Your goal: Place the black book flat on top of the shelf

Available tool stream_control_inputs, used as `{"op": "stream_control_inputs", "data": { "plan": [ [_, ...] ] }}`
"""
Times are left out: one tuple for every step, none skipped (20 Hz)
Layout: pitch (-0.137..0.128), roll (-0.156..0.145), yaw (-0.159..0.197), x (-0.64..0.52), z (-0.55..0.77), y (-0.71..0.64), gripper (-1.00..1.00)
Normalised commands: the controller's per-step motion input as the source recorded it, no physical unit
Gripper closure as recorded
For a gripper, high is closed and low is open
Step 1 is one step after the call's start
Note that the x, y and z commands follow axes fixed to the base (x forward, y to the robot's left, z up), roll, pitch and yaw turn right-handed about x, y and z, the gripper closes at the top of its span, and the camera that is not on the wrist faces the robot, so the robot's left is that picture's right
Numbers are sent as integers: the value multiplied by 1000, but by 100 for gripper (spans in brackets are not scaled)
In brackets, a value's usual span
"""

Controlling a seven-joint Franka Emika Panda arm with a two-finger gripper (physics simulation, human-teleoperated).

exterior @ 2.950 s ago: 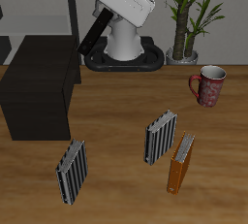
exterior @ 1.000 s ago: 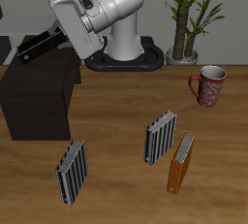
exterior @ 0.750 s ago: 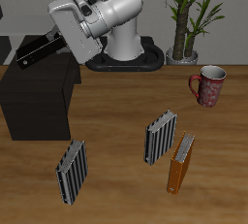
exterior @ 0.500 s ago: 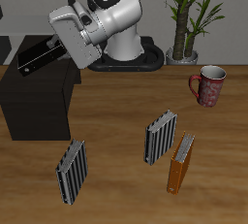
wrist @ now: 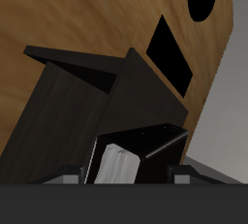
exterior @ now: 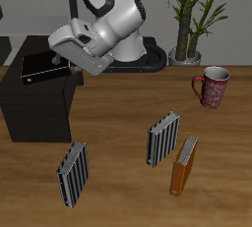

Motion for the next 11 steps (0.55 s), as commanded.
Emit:
{"op": "stream_control_inputs", "data": {
  "plan": [
    [101, 212, -66, -74, -34, 317, -100],
    [-40, 11, 2, -41, 96, 251, -100],
    [-33, 135, -31, 443, 154, 167, -100],
    [123, 221, -129, -42, -3, 336, -100],
    [64, 243, -191, -91, 46, 273, -100],
    [-144, 94, 28, -106, 316, 398, -100],
    [-78, 91, -6, -61, 157, 219, -100],
    [6, 239, -161, -27, 86, 239, -100],
    [4, 313, -138, -94, 76, 363, -100],
    [-105, -32, 77, -135, 151, 223, -100],
    [-28, 139, -15, -36, 8, 250, -100]
  ]
}}
